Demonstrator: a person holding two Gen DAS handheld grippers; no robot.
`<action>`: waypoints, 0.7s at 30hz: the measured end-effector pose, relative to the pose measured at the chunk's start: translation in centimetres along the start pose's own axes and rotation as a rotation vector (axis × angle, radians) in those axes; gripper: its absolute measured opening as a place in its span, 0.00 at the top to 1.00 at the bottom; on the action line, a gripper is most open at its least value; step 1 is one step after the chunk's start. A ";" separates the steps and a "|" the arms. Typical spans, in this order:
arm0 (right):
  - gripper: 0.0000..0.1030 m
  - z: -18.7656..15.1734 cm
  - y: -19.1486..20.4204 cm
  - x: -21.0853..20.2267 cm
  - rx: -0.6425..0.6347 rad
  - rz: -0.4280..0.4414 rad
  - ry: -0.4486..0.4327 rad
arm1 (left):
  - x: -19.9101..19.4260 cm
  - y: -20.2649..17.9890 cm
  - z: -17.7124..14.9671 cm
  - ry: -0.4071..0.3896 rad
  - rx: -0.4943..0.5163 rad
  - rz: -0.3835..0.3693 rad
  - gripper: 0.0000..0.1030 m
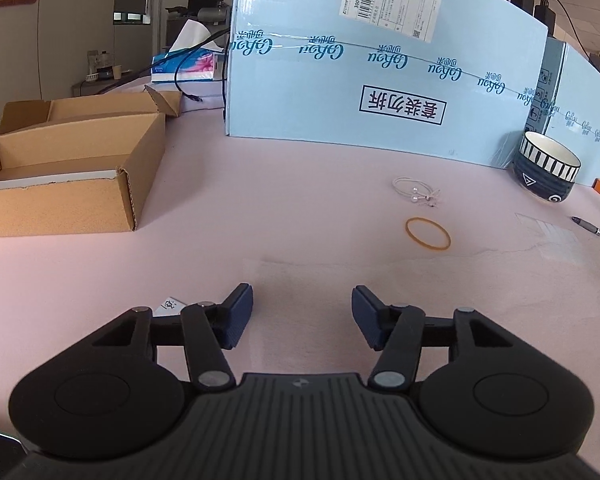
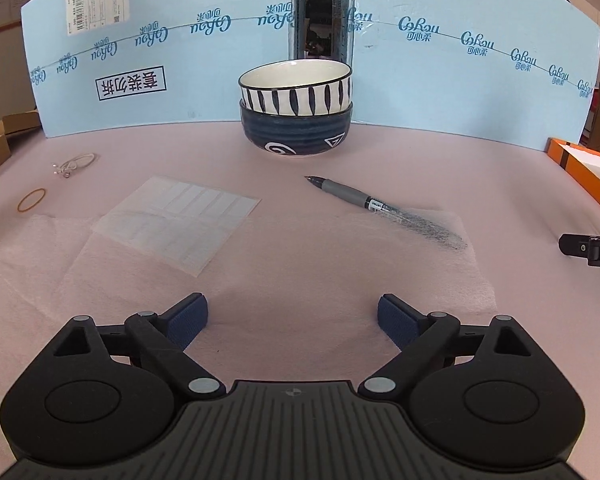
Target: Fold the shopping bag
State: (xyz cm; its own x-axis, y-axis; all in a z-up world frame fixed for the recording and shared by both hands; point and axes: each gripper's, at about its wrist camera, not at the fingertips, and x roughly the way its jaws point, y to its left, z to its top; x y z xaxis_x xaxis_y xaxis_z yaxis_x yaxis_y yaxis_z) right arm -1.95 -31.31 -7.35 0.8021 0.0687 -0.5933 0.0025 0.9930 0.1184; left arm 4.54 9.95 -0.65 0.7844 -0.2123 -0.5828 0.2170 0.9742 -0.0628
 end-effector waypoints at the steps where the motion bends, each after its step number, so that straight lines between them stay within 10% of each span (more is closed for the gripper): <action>1: 0.11 0.0 -0.1 0.0 0.001 0.004 0.000 | 0.0 -0.1 0.0 0.000 0.007 -0.008 0.72; 3: 0.12 0.1 -0.2 0.0 0.001 0.008 -0.003 | 0.1 -0.1 0.0 0.003 0.009 -0.025 0.95; 6: 0.23 0.1 0.0 -0.3 -0.006 0.017 -0.009 | 0.1 -0.1 0.2 0.005 0.010 -0.054 1.00; 9: 0.45 0.1 0.6 -0.6 -0.022 0.034 -0.017 | -0.3 0.4 0.4 -0.032 -0.025 -0.104 1.00; 13: 0.98 0.4 1.3 -1.1 -0.007 0.070 -0.015 | -1.0 0.6 1.7 -0.079 -0.011 -0.087 1.00; 21: 0.98 1.6 1.3 -0.6 0.066 0.090 -0.074 | -1.9 0.2 4.7 -0.167 0.089 -0.013 1.00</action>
State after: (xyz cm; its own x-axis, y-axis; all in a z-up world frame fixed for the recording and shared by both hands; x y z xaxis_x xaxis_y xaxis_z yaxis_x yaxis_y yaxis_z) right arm -1.44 -30.21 -5.59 0.8429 0.1477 -0.5174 -0.0345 0.9745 0.2219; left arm 5.83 10.20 4.28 0.8653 -0.2417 -0.4391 0.2724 0.9622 0.0072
